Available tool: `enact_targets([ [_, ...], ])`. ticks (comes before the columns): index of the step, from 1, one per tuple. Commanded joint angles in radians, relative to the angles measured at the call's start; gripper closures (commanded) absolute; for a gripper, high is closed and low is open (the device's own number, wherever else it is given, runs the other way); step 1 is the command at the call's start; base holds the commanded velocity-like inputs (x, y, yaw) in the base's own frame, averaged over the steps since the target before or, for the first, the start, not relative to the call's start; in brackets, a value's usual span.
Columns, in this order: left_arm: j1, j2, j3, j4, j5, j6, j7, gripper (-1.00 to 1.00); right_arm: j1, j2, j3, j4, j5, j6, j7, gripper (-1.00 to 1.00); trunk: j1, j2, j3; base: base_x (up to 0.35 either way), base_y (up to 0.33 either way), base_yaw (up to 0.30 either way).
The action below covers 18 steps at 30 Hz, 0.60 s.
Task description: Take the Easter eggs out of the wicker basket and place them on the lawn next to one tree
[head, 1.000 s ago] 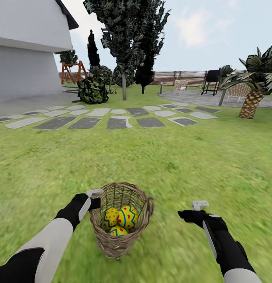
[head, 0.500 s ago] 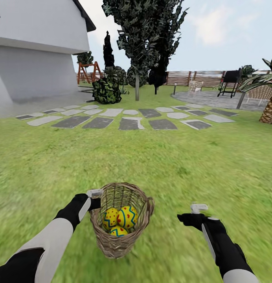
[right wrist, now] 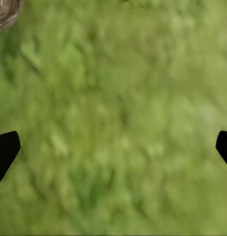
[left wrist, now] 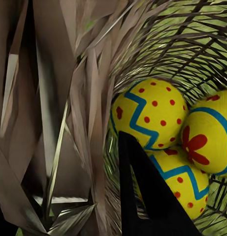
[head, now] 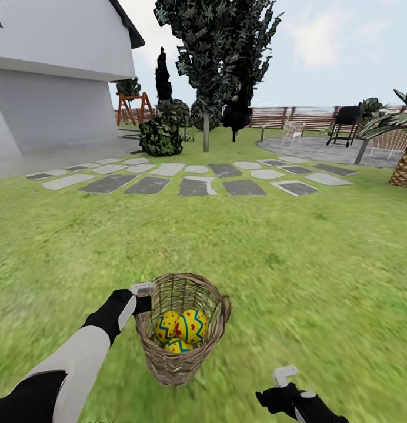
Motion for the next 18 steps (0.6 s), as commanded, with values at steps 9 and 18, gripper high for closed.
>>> enact_targets([
  [9, -0.001, 0.0, 0.004, -0.002, 0.001, 0.005, 0.005, 1.0, 0.002, 0.003, -0.008, 0.092, 0.009, -0.059, 0.006, -1.0, -0.035, 0.063, 0.027, 0.0, 0.0, 0.267],
  [18, -0.001, 0.0, 0.004, -0.002, 0.001, 0.006, 0.005, 1.0, 0.002, 0.002, -0.007, 0.088, 0.01, -0.06, -0.101, -1.0, -0.069, 0.126, 0.056, 0.0, 0.0, 0.285],
])
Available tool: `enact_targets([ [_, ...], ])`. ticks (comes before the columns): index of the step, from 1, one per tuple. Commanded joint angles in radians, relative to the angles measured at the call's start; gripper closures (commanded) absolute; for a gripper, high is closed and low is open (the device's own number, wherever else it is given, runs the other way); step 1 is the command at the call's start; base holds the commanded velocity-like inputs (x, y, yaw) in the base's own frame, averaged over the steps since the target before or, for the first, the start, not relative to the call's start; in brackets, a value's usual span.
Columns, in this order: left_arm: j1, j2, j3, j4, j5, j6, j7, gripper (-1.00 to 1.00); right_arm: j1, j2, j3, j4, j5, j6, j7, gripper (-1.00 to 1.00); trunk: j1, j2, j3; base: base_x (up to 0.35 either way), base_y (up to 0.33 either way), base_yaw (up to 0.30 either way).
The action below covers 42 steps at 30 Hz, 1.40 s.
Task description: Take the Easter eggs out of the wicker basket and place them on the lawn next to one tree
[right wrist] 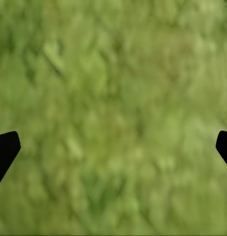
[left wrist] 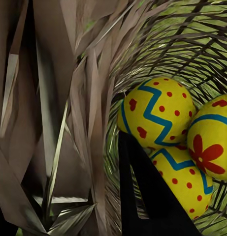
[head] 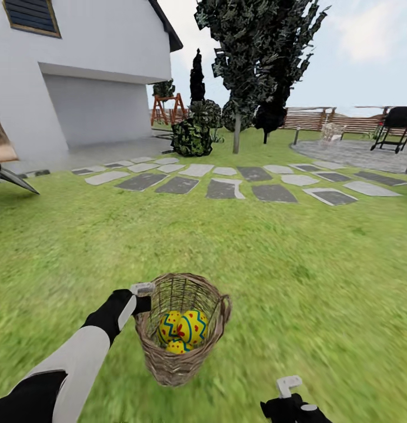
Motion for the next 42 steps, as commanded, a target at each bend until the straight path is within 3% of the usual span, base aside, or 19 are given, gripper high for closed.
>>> enact_targets([
  [1, -0.001, -0.001, 0.005, -0.001, 0.006, 0.004, 0.004, 1.0, 0.0, 0.001, -0.008, -0.001, 0.01, 0.004, 0.005, -1.0, -0.004, 0.007, 0.002, 0.0, 0.0, 0.293],
  [10, -0.001, -0.002, 0.005, -0.001, 0.006, 0.003, 0.004, 1.0, 0.0, 0.003, -0.007, 0.006, 0.019, 0.004, -0.063, -1.0, -0.039, 0.07, 0.026, 0.0, 0.0, 0.282],
  [31, -0.001, 0.0, 0.005, -0.001, 0.006, 0.004, 0.006, 1.0, 0.0, 0.001, -0.007, 0.006, 0.023, 0.005, -0.065, -1.0, -0.119, 0.217, 0.071, 0.0, 0.0, 0.213],
  [35, -0.001, 0.0, 0.005, -0.001, 0.006, 0.004, 0.006, 1.0, 0.0, 0.002, -0.007, 0.008, 0.055, 0.012, -0.065, -1.0, -0.134, 0.245, 0.077, 0.0, 0.0, 0.162],
  [42, -0.001, 0.0, 0.005, -0.001, 0.006, 0.003, 0.006, 1.0, 0.0, 0.003, -0.006, 0.029, 0.064, 0.008, -0.063, -1.0, -0.161, 0.294, 0.089, 0.0, 0.0, 0.163],
])
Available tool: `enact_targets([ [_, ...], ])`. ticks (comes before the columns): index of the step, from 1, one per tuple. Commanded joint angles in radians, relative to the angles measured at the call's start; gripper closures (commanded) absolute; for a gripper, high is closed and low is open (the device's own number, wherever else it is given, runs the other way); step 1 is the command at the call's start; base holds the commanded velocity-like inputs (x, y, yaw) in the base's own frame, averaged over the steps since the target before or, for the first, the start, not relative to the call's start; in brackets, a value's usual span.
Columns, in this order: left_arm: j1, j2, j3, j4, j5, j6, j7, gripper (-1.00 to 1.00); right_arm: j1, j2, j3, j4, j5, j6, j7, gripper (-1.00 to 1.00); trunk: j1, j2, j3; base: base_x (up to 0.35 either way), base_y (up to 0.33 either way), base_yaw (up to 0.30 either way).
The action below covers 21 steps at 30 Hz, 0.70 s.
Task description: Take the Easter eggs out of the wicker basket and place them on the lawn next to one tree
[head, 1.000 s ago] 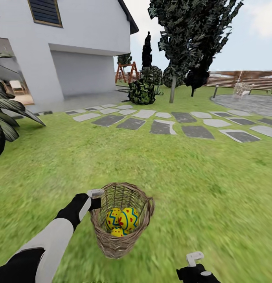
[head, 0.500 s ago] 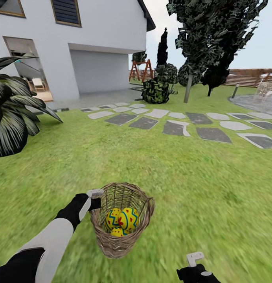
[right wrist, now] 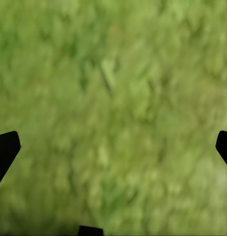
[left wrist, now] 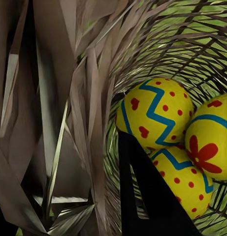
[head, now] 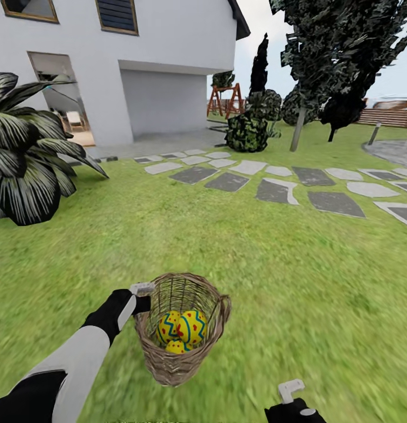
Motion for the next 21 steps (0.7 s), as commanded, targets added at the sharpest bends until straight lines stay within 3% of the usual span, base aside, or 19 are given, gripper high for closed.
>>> enact_targets([
  [1, 0.0, -0.001, 0.005, -0.002, 0.006, 0.005, 0.004, 1.0, 0.0, -0.001, -0.009, -0.003, 0.015, 0.001, 0.013, -1.0, -0.004, 0.007, 0.002, 0.0, 0.0, 0.071],
  [4, 0.0, 0.0, 0.005, -0.002, 0.006, 0.005, 0.004, 1.0, 0.0, 0.0, -0.001, -0.005, 0.031, 0.0, 0.021, -1.0, -0.016, 0.028, 0.01, 0.0, 0.0, 0.102],
  [6, 0.0, 0.0, 0.005, -0.002, 0.006, 0.005, 0.004, 1.0, 0.0, 0.001, 0.09, -0.005, 0.075, -0.002, 0.027, -1.0, -0.023, 0.042, 0.016, 0.0, 0.0, 0.244],
  [7, 0.0, 0.0, 0.005, -0.002, 0.006, 0.005, 0.004, 1.0, 0.0, 0.001, 0.109, -0.005, 0.078, -0.002, 0.028, -1.0, -0.027, 0.049, 0.018, 0.0, 0.0, 0.254],
  [21, 0.0, 0.0, 0.005, -0.002, 0.006, 0.004, 0.004, 1.0, 0.0, 0.0, 0.118, 0.002, 0.076, -0.039, 0.027, -1.0, -0.081, 0.147, 0.054, 0.0, 0.0, 0.256],
])
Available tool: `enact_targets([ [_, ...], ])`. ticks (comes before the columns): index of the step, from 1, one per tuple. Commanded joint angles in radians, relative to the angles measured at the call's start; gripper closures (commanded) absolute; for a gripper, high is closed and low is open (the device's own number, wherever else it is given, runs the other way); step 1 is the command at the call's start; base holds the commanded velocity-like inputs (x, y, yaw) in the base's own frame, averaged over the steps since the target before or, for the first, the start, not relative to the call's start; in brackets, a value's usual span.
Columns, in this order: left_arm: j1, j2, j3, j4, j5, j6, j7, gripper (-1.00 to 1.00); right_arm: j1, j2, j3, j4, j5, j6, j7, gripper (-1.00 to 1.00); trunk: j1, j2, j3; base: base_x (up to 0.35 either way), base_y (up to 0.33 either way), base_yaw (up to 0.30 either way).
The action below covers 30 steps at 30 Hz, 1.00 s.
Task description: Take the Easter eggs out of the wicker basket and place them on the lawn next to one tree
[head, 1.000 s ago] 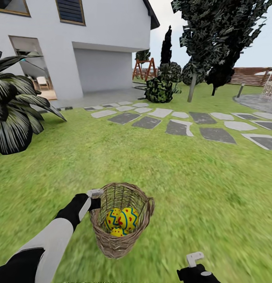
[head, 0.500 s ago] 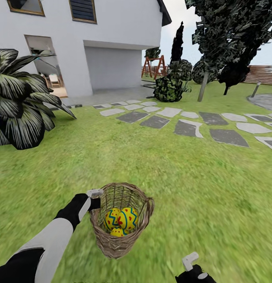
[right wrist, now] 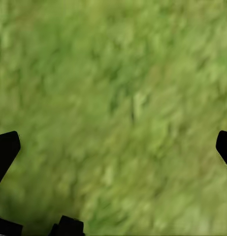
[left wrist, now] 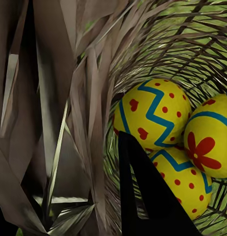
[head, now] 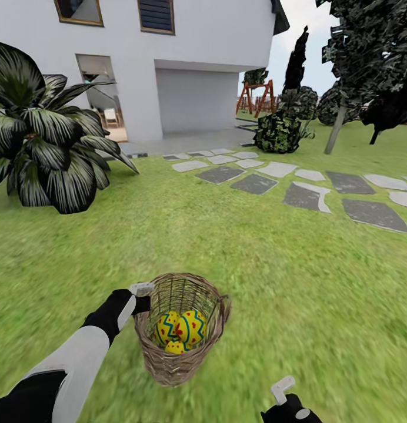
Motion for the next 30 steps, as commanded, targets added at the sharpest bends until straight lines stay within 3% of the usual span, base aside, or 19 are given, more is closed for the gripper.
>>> enact_targets([
  [1, -0.001, -0.001, 0.006, -0.001, 0.007, 0.004, 0.004, 1.0, 0.0, 0.0, -0.003, 0.0, 0.004, 0.0, 0.004, -1.0, -0.004, 0.007, 0.002, 0.0, 0.0, 0.256],
  [5, -0.001, -0.001, 0.006, -0.001, 0.007, 0.003, 0.004, 1.0, 0.0, 0.002, -0.003, 0.05, 0.004, 0.0, 0.005, -1.0, -0.019, 0.035, 0.012, 0.0, 0.0, 0.256],
  [8, -0.001, -0.001, 0.006, -0.001, 0.007, 0.003, 0.004, 1.0, 0.003, 0.039, -0.003, 0.134, 0.007, -0.069, 0.004, -1.0, -0.031, 0.056, 0.02, 0.0, 0.0, 0.135],
  [12, -0.001, -0.001, 0.006, -0.001, 0.007, 0.003, 0.004, 1.0, 0.019, 0.044, -0.003, 0.225, 0.012, -0.103, 0.0, -1.0, -0.046, 0.084, 0.032, 0.0, 0.0, 0.006],
  [18, -0.001, -0.001, 0.006, -0.001, 0.007, 0.003, 0.004, 1.0, 0.041, 0.045, -0.009, 0.232, -0.014, -0.119, -0.002, -1.0, -0.069, 0.126, 0.051, 0.0, 0.0, 0.136],
  [30, -0.001, 0.001, 0.007, -0.001, 0.007, 0.001, 0.005, 1.0, 0.041, 0.047, -0.009, 0.232, -0.014, -0.122, -0.004, -1.0, -0.115, 0.21, 0.089, -0.001, 0.0, 0.294],
])
